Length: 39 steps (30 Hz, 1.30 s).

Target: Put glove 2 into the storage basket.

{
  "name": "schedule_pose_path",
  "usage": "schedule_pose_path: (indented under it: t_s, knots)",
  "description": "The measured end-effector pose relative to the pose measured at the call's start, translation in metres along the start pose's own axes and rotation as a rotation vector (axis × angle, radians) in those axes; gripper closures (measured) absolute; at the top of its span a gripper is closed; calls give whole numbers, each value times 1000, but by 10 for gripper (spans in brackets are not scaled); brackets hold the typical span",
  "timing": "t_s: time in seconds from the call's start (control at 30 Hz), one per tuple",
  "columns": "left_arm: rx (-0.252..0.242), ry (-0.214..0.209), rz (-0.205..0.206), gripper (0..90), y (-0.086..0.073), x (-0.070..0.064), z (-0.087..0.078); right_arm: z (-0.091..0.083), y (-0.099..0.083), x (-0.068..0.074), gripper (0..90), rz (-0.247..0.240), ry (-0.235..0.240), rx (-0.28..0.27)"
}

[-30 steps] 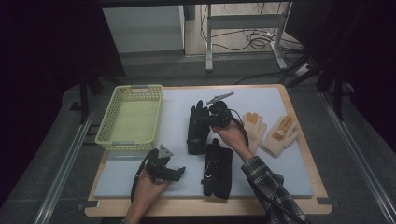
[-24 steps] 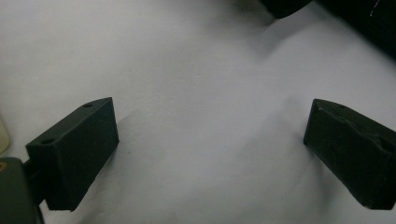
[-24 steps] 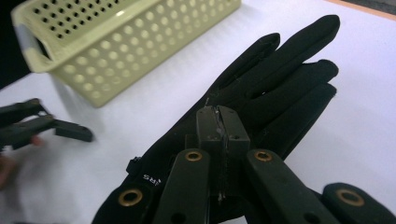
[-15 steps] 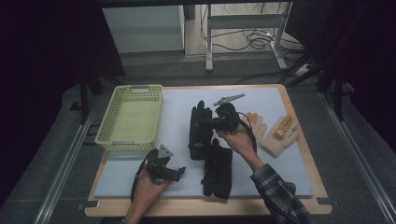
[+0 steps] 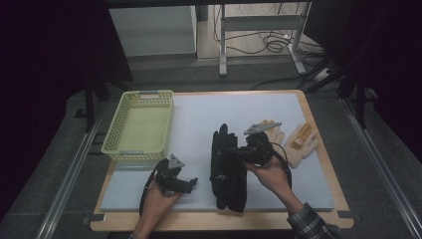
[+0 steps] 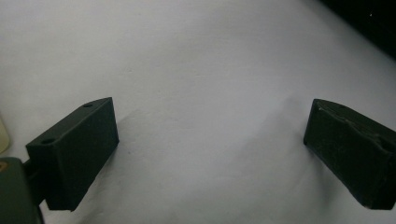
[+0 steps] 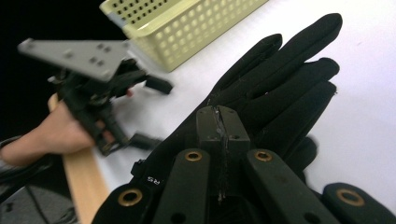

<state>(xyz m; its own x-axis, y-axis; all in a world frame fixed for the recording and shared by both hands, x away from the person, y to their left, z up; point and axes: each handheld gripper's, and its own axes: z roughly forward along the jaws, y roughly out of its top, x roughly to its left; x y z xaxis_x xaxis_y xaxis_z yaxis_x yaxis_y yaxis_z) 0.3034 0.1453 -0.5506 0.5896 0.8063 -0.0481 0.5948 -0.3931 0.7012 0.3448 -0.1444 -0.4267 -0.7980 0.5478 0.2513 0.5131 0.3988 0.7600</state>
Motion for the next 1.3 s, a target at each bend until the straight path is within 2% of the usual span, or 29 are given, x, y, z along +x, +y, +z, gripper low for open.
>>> schedule_pose_path:
  t_s: [0.07,0.17,0.33,0.47,0.5,0.6,0.63,0.73,0.83,0.97,1.03,1.1,1.3]
  knots:
    - [4,0,4,35,0,0,0,-2,-9,4,884,0,7,8]
    - [-1,0,1,35,0,0,0,0,-24,5,884,3,-11,29]
    - [-2,1,-2,35,0,0,0,11,-52,-10,881,36,-65,65]
    - [2,1,4,35,0,0,0,22,-68,-17,851,19,-103,85]
    - [2,1,4,35,0,0,0,24,-71,-18,810,9,-115,90]
    - [-1,2,1,35,0,0,0,24,-74,-19,651,1,-111,83]
    - [-1,2,1,35,0,0,0,19,-73,-19,607,-18,-133,74]
    - [2,1,4,35,0,0,0,7,-71,-19,563,-48,-160,50]
    - [2,1,4,35,0,0,0,-6,-74,-21,575,-53,-169,42]
    - [2,1,3,35,0,0,0,-14,-91,-22,709,-63,-154,59]
    - [2,1,2,35,0,0,0,-14,-101,-21,780,-79,-147,79]
    - [2,0,1,35,0,0,0,-13,-113,-18,813,-103,-139,99]
    - [2,-2,-1,35,0,1,0,2,-127,-11,810,-132,-76,116]
